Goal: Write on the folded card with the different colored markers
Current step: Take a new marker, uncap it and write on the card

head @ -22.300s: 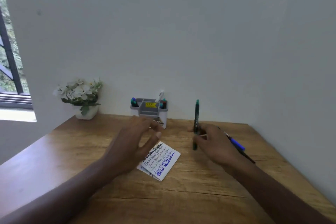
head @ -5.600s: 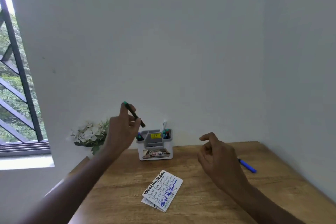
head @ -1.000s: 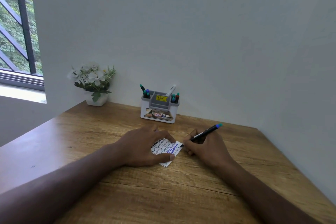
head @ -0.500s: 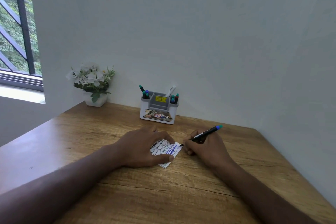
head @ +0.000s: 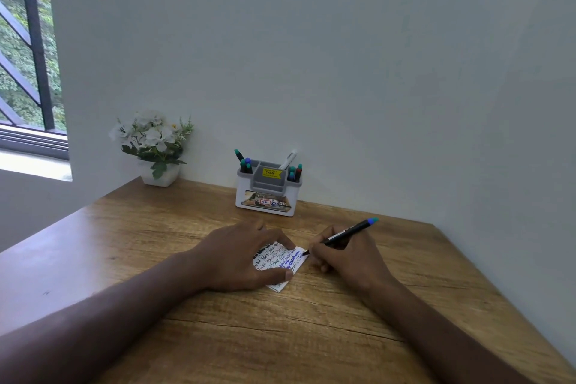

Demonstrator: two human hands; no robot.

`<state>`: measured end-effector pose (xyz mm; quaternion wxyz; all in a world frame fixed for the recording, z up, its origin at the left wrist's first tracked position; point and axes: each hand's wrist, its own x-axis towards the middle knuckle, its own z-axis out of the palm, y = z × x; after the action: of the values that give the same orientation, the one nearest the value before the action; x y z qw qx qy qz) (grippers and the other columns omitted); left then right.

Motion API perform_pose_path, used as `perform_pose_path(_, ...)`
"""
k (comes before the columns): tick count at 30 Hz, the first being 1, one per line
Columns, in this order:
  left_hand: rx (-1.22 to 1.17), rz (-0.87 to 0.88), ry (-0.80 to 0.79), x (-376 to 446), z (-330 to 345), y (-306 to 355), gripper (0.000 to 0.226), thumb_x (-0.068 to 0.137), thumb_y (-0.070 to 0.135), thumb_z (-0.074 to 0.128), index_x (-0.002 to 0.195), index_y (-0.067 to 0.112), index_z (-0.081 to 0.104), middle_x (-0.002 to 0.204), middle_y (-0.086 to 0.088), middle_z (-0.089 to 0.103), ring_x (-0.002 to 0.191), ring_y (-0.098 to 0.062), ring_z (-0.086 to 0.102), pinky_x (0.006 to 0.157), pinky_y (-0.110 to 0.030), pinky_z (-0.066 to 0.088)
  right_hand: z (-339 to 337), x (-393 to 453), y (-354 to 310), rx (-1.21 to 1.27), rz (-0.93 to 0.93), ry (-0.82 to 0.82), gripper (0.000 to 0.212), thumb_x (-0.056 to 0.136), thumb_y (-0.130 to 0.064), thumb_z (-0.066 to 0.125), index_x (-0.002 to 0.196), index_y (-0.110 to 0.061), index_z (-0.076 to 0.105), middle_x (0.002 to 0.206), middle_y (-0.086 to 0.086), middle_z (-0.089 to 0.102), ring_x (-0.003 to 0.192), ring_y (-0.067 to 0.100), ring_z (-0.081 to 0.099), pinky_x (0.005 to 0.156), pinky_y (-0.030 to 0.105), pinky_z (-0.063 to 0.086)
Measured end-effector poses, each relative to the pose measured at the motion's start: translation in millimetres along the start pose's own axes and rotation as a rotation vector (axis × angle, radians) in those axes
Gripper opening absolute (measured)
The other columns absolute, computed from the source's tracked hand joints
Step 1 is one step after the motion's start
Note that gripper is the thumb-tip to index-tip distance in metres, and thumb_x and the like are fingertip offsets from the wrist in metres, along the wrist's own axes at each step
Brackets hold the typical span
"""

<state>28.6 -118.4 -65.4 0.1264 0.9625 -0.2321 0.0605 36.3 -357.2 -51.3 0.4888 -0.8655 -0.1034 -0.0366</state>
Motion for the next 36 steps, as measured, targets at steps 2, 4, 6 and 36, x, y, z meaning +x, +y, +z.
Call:
perform_pose_path(2,-0.001,0.004,0.002,-0.6,0.3,-0.5,0.061,0.088,0.088,0.047,0.143,0.062,0.041,0.113,0.021,0.048,0.106,-0.003,0.05,0.076,-0.027,0.043,-0.6,-0.4,-1.0,-0.046,-0.011,-0.045,0.006,0.085,-0.018,0.078,0.085,-0.012,0.078,0.073,0.005,0.079,0.061,0.008,0.07,0.063,0.022,0.059)
perform_pose_path(4,-0.002,0.004,0.0,-0.4,0.3,-0.6,0.061,0.088,0.087,0.047,0.143,0.062,0.041,0.112,0.021,0.047,0.105,-0.003,0.049,0.074,-0.026,0.042,-0.2,1.0,-1.3,-0.066,-0.01,-0.048,0.008,0.085,-0.019,0.077,0.084,-0.01,0.077,0.073,0.006,0.079,0.061,0.009,0.07,0.065,0.025,0.061)
perform_pose_path(6,-0.002,0.003,0.0,0.1,0.4,-1.1,0.061,0.088,0.088,0.047,0.143,0.063,0.04,0.11,0.023,0.045,0.104,-0.002,0.048,0.073,-0.025,0.04,0.2,2.1,-0.6,-0.055,-0.002,-0.009,0.009,0.085,-0.019,0.076,0.084,-0.011,0.077,0.074,0.006,0.079,0.063,0.011,0.072,0.069,0.027,0.063)
perform_pose_path(36,-0.256,0.027,0.225,-4.0,-2.2,-11.5,0.034,0.112,0.03,0.043,0.143,0.044,0.038,0.129,0.02,0.055,0.116,0.007,0.049,0.095,-0.021,0.043,-13.5,-0.6,0.2,0.509,0.079,0.289,0.01,0.086,0.0,0.076,0.086,-0.01,0.077,0.084,0.004,0.081,0.086,0.022,0.079,0.085,0.035,0.065)
